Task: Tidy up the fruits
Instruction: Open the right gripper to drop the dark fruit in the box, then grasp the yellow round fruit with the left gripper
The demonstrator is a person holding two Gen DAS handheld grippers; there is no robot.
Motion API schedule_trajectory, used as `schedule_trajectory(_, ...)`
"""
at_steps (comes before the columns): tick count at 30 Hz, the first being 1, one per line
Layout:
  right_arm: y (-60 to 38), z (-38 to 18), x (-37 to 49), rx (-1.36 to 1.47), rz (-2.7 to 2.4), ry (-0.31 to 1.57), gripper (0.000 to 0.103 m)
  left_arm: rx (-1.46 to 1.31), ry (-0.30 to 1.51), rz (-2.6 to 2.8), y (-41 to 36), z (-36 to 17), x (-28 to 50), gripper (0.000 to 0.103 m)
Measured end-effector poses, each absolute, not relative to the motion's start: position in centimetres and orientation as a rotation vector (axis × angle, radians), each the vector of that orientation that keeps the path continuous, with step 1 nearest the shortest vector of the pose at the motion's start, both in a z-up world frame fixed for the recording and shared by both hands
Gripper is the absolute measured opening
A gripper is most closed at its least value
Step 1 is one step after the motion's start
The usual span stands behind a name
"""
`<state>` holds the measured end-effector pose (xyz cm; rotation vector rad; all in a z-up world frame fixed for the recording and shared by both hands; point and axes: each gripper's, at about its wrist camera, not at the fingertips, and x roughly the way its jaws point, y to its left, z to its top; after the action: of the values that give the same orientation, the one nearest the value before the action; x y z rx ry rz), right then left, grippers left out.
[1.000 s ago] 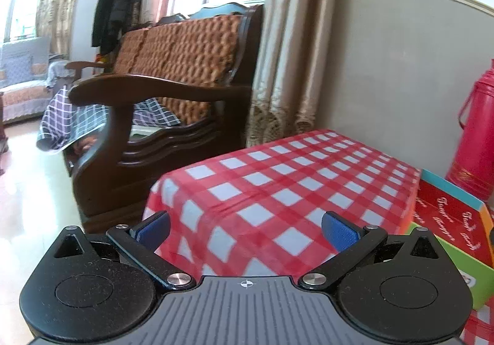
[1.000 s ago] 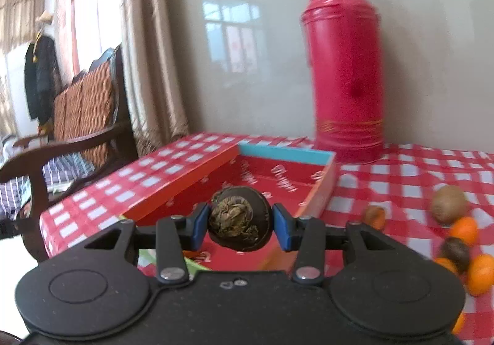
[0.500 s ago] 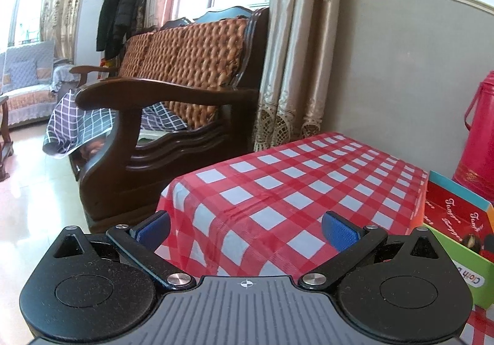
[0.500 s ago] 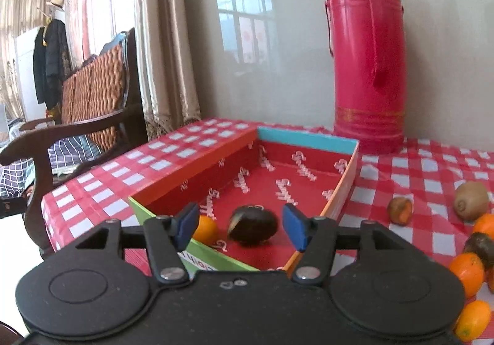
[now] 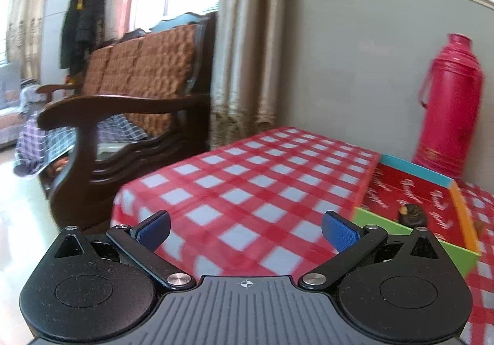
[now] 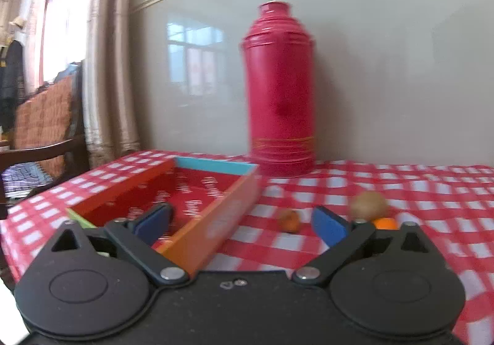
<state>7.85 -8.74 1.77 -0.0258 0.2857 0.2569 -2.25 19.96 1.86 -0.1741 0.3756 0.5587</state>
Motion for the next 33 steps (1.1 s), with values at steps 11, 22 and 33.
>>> schedule_trajectory(11,-17.0,1.8,5.6,0.017,-0.171,0.233,0.098,-0.006,0.333,0.300,9.6,2.7,-0.2,0.103)
schedule_trajectory(22,-22.8,1.2,3.8,0.087,-0.295,0.285,0.097,0.118,0.350,0.015,0.2,2.2,1.3,0.103)
schedule_trajectory(33,-26.1,1.1,2.6,0.188,-0.291,0.298,0.097,0.140,0.438,-0.143,-5.9,0.5,3.3,0.076)
